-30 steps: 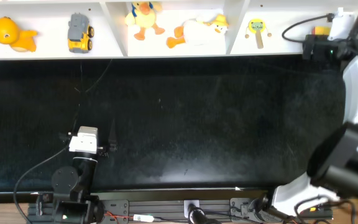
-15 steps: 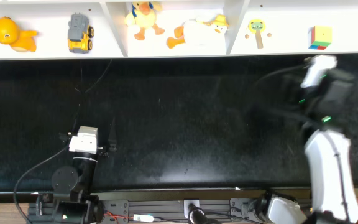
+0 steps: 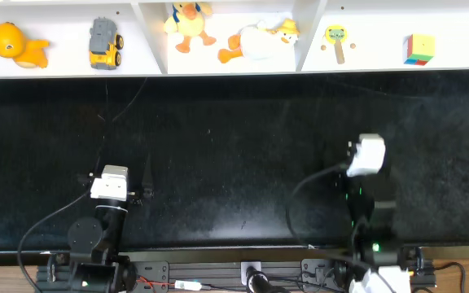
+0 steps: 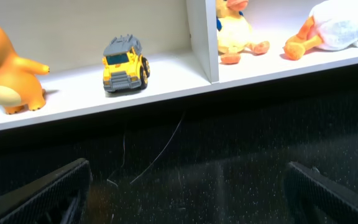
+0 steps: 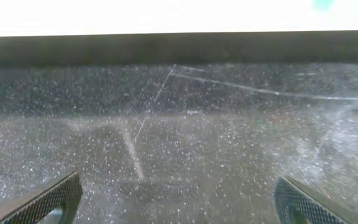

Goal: Store Toys

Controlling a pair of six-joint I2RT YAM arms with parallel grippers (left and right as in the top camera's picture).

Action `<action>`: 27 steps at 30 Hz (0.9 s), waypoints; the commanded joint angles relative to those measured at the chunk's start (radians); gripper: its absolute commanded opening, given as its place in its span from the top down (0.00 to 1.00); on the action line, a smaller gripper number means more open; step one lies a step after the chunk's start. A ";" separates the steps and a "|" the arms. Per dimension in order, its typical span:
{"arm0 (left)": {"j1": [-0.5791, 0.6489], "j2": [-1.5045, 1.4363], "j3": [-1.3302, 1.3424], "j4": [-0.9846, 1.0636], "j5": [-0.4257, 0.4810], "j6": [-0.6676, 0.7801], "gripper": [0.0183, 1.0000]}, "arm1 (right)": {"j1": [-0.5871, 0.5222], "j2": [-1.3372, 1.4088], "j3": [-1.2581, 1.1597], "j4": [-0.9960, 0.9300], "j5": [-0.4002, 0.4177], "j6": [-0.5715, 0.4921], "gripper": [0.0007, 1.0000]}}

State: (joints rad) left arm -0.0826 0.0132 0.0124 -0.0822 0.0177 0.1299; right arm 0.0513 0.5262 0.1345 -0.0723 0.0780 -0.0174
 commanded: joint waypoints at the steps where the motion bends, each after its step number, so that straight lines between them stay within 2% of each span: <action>1: 0.006 -0.010 -0.005 -0.001 0.006 -0.019 0.00 | 0.001 -0.196 -0.103 -0.002 -0.027 0.014 0.00; 3: 0.006 -0.010 -0.005 -0.001 0.006 -0.019 0.00 | 0.001 -0.259 -0.129 -0.006 -0.056 0.014 0.00; 12: 0.006 -0.010 -0.005 -0.001 0.006 -0.019 0.00 | 0.023 -0.519 -0.130 -0.004 -0.059 0.014 0.00; 27: 0.006 -0.010 -0.005 -0.001 0.006 -0.019 0.01 | 0.022 -0.522 -0.130 -0.005 -0.059 0.014 0.01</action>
State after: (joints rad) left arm -0.0826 0.0132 0.0124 -0.0822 0.0181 0.1299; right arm 0.0673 0.0120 0.0177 -0.0803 0.0257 -0.0109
